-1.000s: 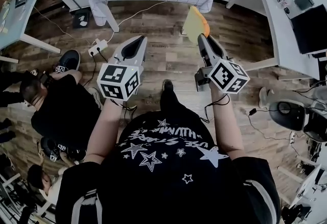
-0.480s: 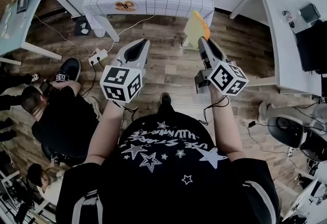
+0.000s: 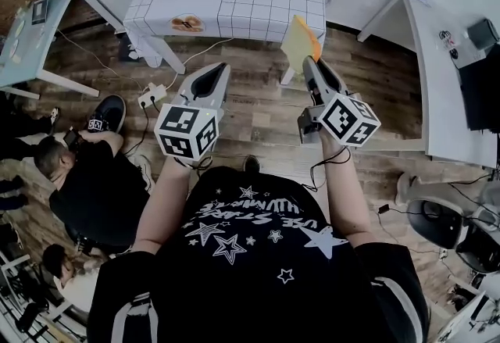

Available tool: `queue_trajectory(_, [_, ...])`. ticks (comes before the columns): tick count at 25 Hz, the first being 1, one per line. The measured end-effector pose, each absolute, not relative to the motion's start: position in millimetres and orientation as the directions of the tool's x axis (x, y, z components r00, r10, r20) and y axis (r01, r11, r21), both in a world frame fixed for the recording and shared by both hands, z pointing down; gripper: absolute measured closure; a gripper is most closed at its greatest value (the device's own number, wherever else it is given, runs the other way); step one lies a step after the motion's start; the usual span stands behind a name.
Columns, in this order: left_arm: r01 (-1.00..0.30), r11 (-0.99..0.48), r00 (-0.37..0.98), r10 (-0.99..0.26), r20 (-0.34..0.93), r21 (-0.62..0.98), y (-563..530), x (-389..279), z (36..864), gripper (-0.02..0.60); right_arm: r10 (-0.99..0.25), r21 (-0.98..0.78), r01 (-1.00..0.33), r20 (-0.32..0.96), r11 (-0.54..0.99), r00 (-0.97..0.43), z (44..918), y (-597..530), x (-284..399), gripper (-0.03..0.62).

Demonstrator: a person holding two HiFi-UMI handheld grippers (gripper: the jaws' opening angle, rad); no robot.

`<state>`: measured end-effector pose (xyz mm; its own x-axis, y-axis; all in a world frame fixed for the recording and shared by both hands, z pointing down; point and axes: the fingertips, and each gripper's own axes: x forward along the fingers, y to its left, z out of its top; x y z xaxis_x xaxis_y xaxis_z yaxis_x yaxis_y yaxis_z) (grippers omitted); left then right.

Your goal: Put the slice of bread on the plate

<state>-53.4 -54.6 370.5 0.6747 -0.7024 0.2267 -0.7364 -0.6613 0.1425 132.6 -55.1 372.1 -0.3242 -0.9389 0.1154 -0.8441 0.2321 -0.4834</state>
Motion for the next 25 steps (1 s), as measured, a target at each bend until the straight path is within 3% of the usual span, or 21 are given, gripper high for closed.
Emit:
queue_trajectory(11, [-0.756,-0.64,0.651,-0.718,0.247,0.135,-63.8,-51.2,376.2,0.572,-0.921,-0.497,-0.829,0.132,0.257,-0.365,380.4,-70.4,132.8,0.5])
queue_trajectory(25, [-0.688,-0.707,0.724,-0.654,0.222,0.162,-153.8,-33.4,389.9,0.572,-0.945,-0.465,-0.868,0.169,0.175,-0.282,392.0,-132.6,146.5,0.5])
